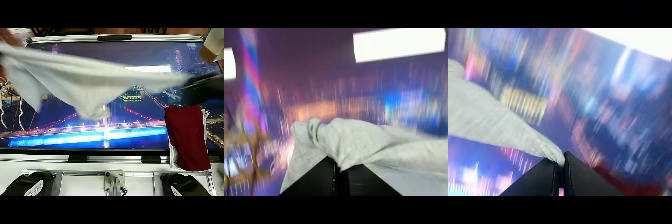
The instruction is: Fold the shirts.
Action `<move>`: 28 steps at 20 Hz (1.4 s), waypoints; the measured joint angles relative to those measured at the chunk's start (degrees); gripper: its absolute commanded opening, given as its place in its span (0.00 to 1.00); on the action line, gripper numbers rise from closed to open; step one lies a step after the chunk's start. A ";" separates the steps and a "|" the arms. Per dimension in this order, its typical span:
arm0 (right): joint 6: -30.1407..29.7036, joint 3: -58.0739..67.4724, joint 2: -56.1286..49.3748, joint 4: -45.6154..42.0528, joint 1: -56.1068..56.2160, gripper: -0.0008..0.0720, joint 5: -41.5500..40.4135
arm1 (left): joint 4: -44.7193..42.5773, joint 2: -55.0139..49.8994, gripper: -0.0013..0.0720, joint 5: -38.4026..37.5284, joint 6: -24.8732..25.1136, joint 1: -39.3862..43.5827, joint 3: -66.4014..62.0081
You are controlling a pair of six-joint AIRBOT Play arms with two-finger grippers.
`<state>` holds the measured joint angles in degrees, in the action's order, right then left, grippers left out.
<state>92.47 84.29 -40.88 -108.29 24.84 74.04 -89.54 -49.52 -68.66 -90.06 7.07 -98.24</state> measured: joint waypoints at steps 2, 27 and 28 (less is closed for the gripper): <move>1.60 6.21 4.68 -2.45 -1.03 0.11 -1.79 | -0.33 2.49 0.07 0.96 -1.11 -1.25 -6.69; 19.78 7.43 -34.01 -8.22 -3.23 0.11 -14.14 | 12.31 -5.51 0.07 2.93 -2.99 -2.01 24.11; 21.42 7.41 -37.46 -6.34 -3.61 0.11 -15.69 | 13.88 -7.19 0.07 4.09 -2.97 -1.49 25.27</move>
<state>113.89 91.70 -78.35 -114.63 21.23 58.35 -75.66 -56.71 -64.58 -93.03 5.58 -72.97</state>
